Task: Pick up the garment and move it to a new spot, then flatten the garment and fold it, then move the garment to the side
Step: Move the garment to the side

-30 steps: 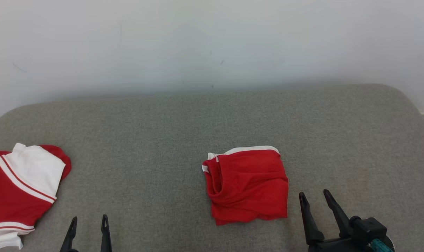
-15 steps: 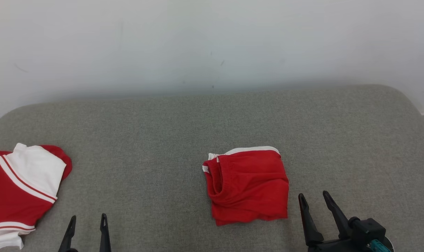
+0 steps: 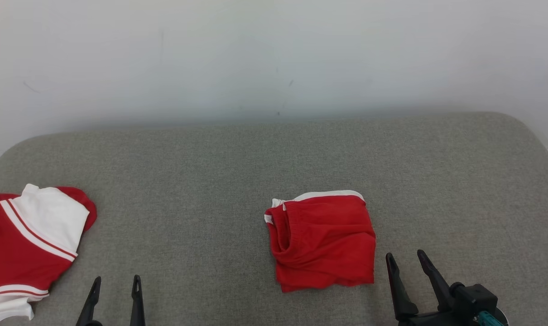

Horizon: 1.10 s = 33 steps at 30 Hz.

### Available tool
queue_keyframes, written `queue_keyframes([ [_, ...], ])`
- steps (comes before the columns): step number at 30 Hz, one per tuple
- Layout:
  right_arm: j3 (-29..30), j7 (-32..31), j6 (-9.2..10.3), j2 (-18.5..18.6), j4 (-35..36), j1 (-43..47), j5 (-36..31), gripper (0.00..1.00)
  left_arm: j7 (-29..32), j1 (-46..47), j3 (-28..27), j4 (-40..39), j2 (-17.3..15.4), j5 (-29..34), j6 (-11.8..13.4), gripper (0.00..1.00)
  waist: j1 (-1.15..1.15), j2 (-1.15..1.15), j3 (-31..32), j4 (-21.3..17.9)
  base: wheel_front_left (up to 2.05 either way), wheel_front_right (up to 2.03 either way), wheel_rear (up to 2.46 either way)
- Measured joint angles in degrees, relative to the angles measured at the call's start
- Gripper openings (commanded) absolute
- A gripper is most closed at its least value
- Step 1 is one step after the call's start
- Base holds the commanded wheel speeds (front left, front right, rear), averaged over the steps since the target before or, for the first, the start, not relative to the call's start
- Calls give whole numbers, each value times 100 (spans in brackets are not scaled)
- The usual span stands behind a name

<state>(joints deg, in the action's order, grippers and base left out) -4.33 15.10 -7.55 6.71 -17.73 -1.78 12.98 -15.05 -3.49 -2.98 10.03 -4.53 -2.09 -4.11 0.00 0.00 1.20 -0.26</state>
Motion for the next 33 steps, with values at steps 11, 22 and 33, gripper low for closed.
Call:
queue_keyframes([
  [11,-178,2,0,260,-356,-383,167,100,0,1,-32,-1,1,-34,0,100,0,0,-22,15,0,0,0],
  [22,-649,-750,0,526,-1907,-1991,487,100,0,160,62,10,13,-14,0,100,0,0,-251,146,0,0,0],
  [33,-853,-981,0,377,-3381,-2687,740,100,0,454,172,56,49,-9,10,100,1,0,-665,414,0,0,0],
])
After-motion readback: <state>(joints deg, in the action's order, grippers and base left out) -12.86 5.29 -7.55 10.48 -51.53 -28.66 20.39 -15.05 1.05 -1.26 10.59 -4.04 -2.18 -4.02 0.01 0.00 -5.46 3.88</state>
